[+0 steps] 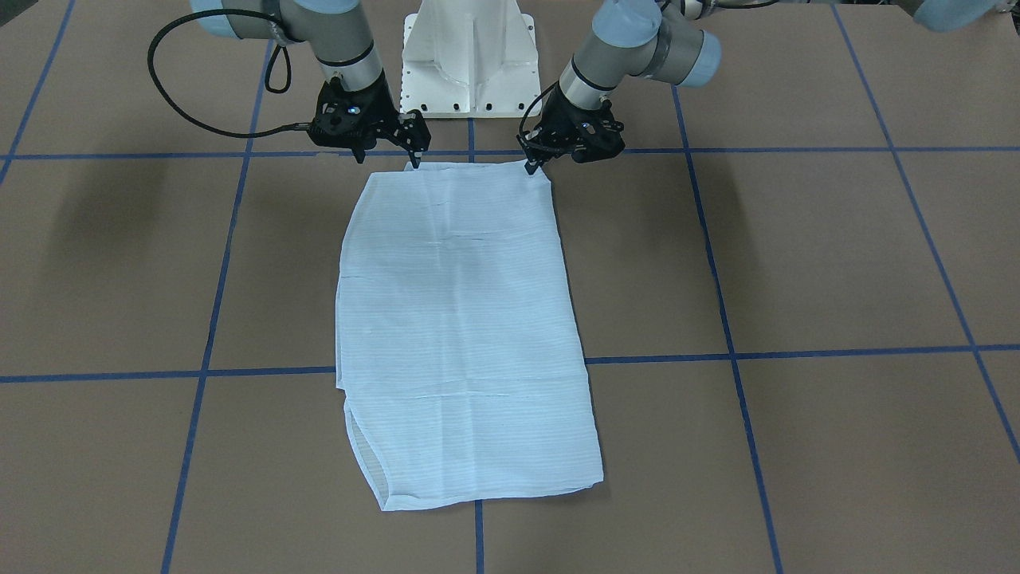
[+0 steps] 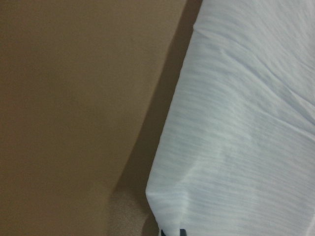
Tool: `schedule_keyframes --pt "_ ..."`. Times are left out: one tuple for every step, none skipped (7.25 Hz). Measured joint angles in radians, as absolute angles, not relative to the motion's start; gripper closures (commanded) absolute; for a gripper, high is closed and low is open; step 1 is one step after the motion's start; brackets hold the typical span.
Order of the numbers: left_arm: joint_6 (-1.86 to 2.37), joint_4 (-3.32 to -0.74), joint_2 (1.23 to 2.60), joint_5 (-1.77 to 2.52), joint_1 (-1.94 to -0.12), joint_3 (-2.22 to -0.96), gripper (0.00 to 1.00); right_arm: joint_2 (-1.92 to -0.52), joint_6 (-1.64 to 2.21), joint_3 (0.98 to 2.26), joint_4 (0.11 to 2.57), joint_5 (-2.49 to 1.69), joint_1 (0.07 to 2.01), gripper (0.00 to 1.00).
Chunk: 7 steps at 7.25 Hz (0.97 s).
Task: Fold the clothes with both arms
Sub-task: 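Bring both grippers to the near edge corners of the folded shirt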
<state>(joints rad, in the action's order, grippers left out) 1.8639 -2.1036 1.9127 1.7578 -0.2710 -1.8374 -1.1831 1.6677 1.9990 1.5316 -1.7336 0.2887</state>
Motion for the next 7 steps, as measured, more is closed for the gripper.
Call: schedule_keyframes --pt "1.864 -2.103 1.913 1.758 -0.271 -1.838 1.0 -1.176 1.753 1.973 1.533 -1.718 0.262 0.0" --pt "1.864 -2.103 1.913 1.758 -0.271 -1.839 1.0 -1.172 1.794 1.954 1.533 -1.712 0.252 0.0" --pt "1.864 -2.103 1.913 1.758 -0.271 -1.839 1.0 -1.165 1.811 1.94 1.533 -1.709 0.251 0.0" --pt "1.864 -2.102 1.913 1.758 -0.271 -1.839 1.0 -1.15 1.823 1.921 1.533 -1.708 0.255 0.0" --pt "1.864 -2.102 1.913 1.758 -0.271 -1.839 1.0 -1.129 1.841 1.892 1.533 -1.708 0.258 0.0" --pt "1.864 -2.102 1.913 1.758 -0.272 -1.839 1.0 -1.114 1.857 1.868 1.535 -1.708 0.258 0.0" --pt "1.864 -2.102 1.913 1.758 -0.272 -1.839 1.0 -1.11 1.865 1.856 1.539 -1.709 0.255 0.0"
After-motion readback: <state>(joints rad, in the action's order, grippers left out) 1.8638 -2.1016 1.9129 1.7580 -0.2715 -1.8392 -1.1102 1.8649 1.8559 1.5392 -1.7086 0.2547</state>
